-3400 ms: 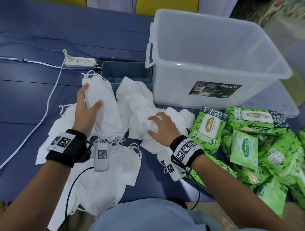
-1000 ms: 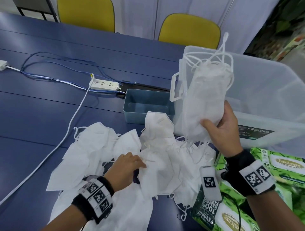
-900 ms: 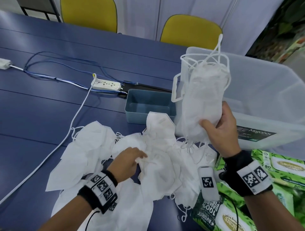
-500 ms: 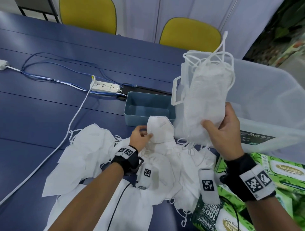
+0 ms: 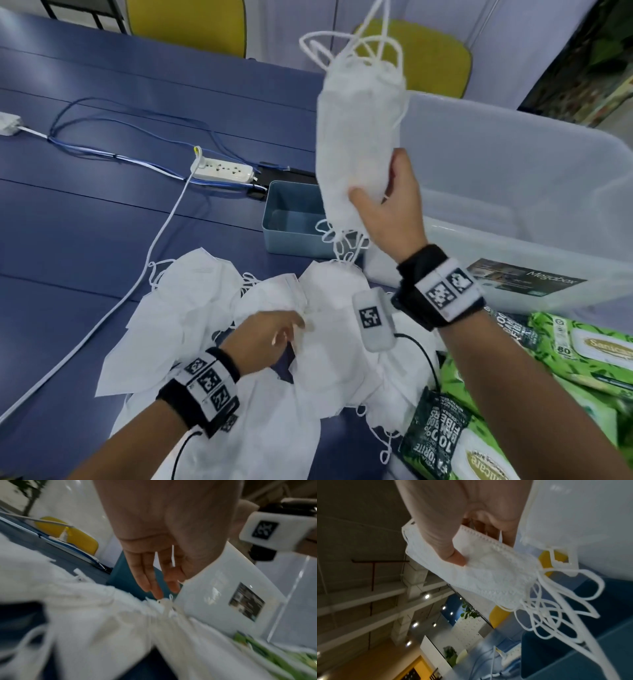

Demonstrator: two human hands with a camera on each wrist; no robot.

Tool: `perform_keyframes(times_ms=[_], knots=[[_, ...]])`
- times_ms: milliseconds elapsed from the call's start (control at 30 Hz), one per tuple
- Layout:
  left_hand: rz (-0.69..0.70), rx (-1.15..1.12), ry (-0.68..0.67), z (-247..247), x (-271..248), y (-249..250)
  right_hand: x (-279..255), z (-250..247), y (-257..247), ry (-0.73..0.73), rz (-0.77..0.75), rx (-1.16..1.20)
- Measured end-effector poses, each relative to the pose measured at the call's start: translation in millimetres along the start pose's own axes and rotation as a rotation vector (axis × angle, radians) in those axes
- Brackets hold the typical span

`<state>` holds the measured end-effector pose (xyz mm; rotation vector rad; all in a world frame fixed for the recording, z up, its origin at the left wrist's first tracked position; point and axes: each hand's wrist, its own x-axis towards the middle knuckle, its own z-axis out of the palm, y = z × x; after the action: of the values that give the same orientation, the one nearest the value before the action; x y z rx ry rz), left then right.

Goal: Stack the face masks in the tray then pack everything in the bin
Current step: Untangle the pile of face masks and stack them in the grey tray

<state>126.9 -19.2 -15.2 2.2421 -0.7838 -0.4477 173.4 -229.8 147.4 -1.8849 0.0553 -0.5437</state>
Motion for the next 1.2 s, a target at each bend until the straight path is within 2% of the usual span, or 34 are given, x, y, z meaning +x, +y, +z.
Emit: perform_keyframes(times_ms=[133, 200, 233, 300, 367, 400, 600, 700, 800, 900, 1000, 1067, 1167, 1200], knots=[[0.055, 0.046, 0.402, -30, 45, 4, 12, 29, 21, -0.094, -0.004, -0.123], [0.085, 0.191, 0.482, -40, 70, 3, 16, 39, 34, -0.141, -0.071, -0.194], [0.078, 0.277, 0.478, -44, 80, 2, 18, 43, 41, -0.161, -0.099, -0.241], [0.013, 0.404, 0.379, -48, 97, -3, 22, 49, 56, -0.195, -0.126, -0.314], [-0.02, 0.425, 0.269, -45, 104, -10, 23, 51, 70, -0.237, -0.093, -0.367], [-0.001, 0.41, 0.259, -43, 105, -14, 23, 51, 76, -0.265, -0.062, -0.396], [0.017, 0.332, 0.352, -45, 95, -25, 12, 44, 101, -0.468, 0.029, -0.652], [0.071, 0.321, 0.346, -46, 88, -25, 5, 47, 104, -0.584, 0.0, -0.796], [0.029, 0.25, 0.358, -45, 81, -25, 1, 56, 105, -0.667, 0.037, -0.909], [0.013, 0.214, 0.473, -46, 77, -20, 5, 62, 100, -0.75, 0.154, -0.956], [0.051, 0.333, 0.583, -51, 81, -11, 14, 67, 95, -0.861, 0.252, -1.016], [0.04, 0.442, 0.467, -55, 91, -8, 18, 69, 93, -0.911, 0.293, -1.035], [-0.084, 0.664, 0.103, -54, 107, -3, 17, 72, 95, -0.935, 0.359, -1.029], [-0.11, 0.726, 0.026, -50, 111, -4, 14, 72, 98, -0.933, 0.376, -1.017]])
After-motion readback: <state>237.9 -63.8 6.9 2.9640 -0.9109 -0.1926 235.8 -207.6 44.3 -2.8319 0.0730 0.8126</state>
